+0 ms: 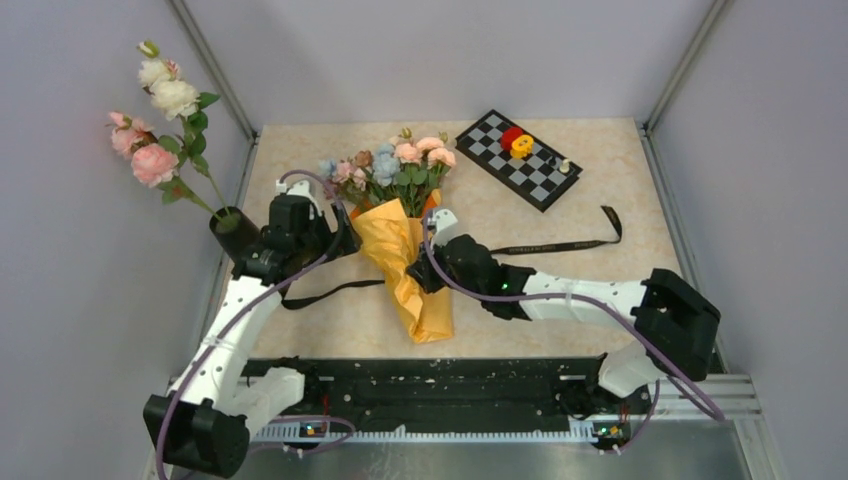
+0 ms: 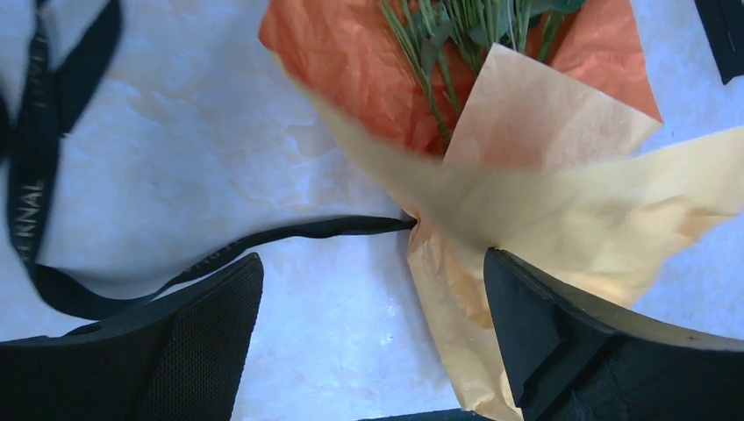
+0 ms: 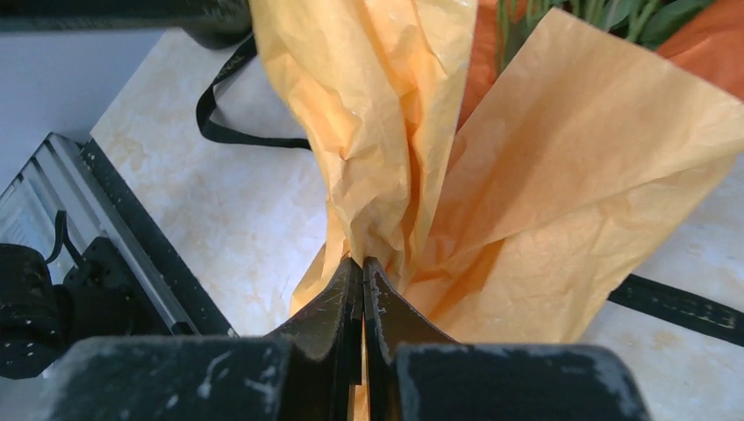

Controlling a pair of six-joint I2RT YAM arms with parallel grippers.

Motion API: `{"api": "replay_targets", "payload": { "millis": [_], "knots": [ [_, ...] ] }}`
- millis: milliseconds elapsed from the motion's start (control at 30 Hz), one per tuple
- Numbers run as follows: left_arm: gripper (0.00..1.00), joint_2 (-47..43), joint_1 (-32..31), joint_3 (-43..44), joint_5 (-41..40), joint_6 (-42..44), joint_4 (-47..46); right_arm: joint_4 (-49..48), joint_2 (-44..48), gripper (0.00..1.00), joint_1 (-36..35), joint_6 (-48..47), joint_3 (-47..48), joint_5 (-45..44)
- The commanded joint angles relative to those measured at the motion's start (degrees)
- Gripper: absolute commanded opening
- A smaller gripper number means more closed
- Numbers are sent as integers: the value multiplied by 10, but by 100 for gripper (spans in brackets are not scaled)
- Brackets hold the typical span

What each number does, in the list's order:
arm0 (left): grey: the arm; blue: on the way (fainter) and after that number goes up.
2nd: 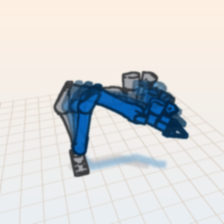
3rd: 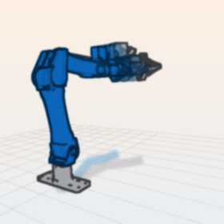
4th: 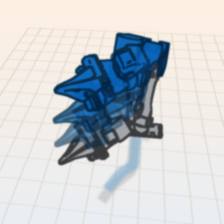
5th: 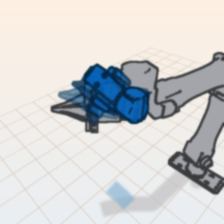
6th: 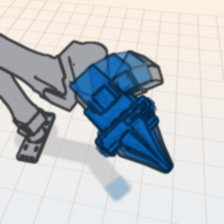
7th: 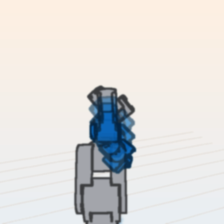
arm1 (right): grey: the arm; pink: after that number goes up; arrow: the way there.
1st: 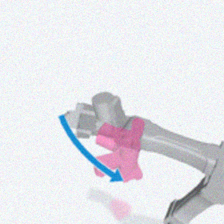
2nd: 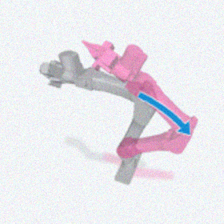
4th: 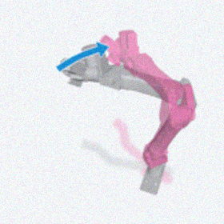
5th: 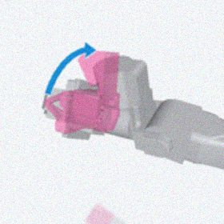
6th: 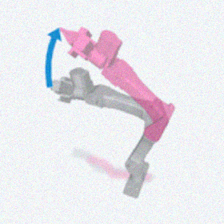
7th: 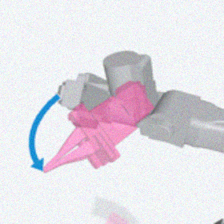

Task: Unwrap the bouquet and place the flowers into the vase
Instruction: Unfold the wrapping paper at the center of the board.

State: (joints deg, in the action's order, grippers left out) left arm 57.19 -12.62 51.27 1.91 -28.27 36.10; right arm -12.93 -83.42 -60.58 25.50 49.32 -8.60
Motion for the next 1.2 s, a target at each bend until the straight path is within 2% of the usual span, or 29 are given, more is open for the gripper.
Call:
{"api": "replay_targets", "payload": {
  "millis": [0, 133, 367, 467, 633, 800, 967, 1167],
  "knots": [
    [99, -30, 18, 47, -48, 43, 46, -29, -49, 0, -23, -2, 44, 13],
    [99, -66, 20, 50, -105, 42, 62, -32, -98, 0, -42, -2, 75, 17],
    [99, -99, 20, 56, -117, 38, 78, -28, -140, 0, -70, -13, 112, 36],
    [99, -102, 20, 63, -117, 34, 82, -26, -130, 13, -77, -26, 113, 42],
    [99, -101, 20, 65, -108, 24, 73, -15, -64, 45, -77, -36, 82, 20],
    [99, -96, 20, 79, -57, 49, 53, 40, 27, 57, -78, -35, 48, -38],
    [99, -84, 17, 97, 11, 50, 36, 98, 95, 58, -68, -21, 22, -110],
    [99, -54, -28, 115, 30, 37, 16, 85, 135, 56, 8, 47, -41, -70]
  ]
}}
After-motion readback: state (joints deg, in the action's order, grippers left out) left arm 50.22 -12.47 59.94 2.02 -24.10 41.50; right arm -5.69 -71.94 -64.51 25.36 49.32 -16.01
